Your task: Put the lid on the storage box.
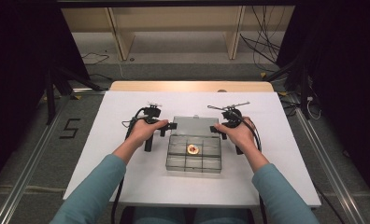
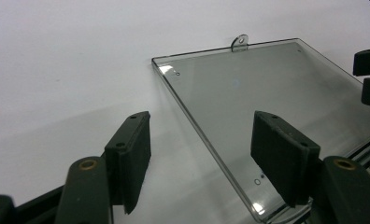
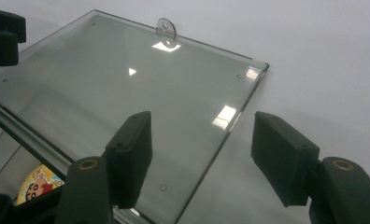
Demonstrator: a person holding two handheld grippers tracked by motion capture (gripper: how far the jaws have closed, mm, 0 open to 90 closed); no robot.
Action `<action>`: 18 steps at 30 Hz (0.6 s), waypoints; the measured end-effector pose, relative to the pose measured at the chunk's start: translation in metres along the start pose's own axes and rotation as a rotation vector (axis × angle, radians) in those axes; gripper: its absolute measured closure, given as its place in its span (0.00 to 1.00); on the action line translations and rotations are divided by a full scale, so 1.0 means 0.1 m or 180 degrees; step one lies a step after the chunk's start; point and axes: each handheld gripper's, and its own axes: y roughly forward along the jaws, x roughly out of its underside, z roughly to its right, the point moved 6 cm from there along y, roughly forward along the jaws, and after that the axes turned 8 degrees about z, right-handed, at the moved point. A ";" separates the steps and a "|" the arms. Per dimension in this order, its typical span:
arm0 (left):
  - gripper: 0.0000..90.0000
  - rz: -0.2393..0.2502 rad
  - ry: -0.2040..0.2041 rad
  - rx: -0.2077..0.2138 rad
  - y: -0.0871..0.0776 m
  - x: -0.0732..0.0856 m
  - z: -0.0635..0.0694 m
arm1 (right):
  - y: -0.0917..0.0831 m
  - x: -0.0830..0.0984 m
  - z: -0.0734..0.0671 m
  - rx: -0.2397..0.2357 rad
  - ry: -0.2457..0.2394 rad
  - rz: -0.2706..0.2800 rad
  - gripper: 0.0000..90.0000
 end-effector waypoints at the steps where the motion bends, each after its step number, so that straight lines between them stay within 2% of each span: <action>1: 0.42 -0.0028 -0.0002 0.0006 0.01 0.00 0.01 | 0.01 0.00 0.00 0.0004 0.0012 -0.0009 0.43; 4: 0.43 -0.0092 0.0000 0.0022 0.04 0.01 0.04 | 0.02 0.02 0.01 0.0024 -0.0004 -0.0039 0.43; 7: 0.44 -0.0128 -0.0058 0.0020 0.07 0.02 0.05 | 0.02 0.02 0.01 0.0008 0.0025 -0.0057 0.43; 11: 0.46 -0.0172 -0.0191 0.0023 0.08 0.03 0.04 | 0.03 0.02 0.01 -0.0034 0.0169 -0.0075 0.47; 18: 0.50 -0.0208 -0.0267 0.0044 0.07 0.03 0.05 | 0.03 0.03 0.01 -0.0087 0.0317 -0.0099 0.48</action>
